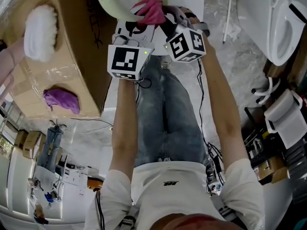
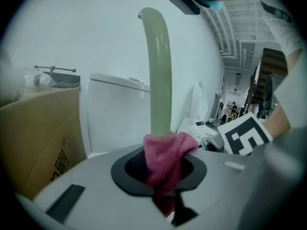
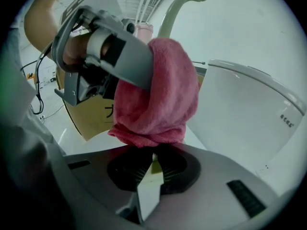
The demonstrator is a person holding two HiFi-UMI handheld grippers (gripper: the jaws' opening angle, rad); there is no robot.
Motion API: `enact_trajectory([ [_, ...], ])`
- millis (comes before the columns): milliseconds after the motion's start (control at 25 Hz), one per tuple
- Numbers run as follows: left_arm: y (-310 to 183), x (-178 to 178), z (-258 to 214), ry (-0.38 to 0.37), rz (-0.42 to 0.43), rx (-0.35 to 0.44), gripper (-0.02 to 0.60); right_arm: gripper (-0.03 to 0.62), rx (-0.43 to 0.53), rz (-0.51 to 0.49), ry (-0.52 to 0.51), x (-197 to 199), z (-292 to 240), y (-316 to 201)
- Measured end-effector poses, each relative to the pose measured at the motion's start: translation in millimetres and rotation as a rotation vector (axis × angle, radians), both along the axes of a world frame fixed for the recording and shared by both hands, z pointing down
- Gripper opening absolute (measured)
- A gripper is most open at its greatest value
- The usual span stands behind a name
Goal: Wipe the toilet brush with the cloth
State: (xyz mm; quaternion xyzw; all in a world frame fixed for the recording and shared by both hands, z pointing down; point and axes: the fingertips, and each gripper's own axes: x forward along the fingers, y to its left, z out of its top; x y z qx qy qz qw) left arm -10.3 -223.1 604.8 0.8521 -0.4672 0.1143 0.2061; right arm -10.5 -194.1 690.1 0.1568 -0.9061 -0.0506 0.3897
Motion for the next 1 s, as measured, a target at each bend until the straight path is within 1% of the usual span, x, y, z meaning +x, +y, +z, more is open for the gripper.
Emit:
enact_trajectory([
  [240,-2.2,-11.4,-48.4,0.053,-0.056,0.048,0.066,0.03,-0.001,0.002,0.002,0.3,-0.9,-0.3],
  [520,-6.8,-23.3,-98.3,0.097,-0.071,0.102,0.069,0.031,-0.002,0.006,0.002,-0.1,-0.3,0.2],
  [680,-11.1,-33.5,-121.2,0.083,-0.101,0.119,0.093,0.031,-0.002,0.011,-0.002,-0.4,-1.1,-0.4],
  [840,-16.0,-42.5,-146.4,0.083,-0.125,0.178,0.13,0.031,0.0,0.019,-0.006,-0.2,-1.6,-0.5],
  [1000,-12.8,-48.4,-153.4,0.083,-0.154,0.193,0.146,0.031,-0.004,0.033,-0.005,-0.5,-1.1,-0.2],
])
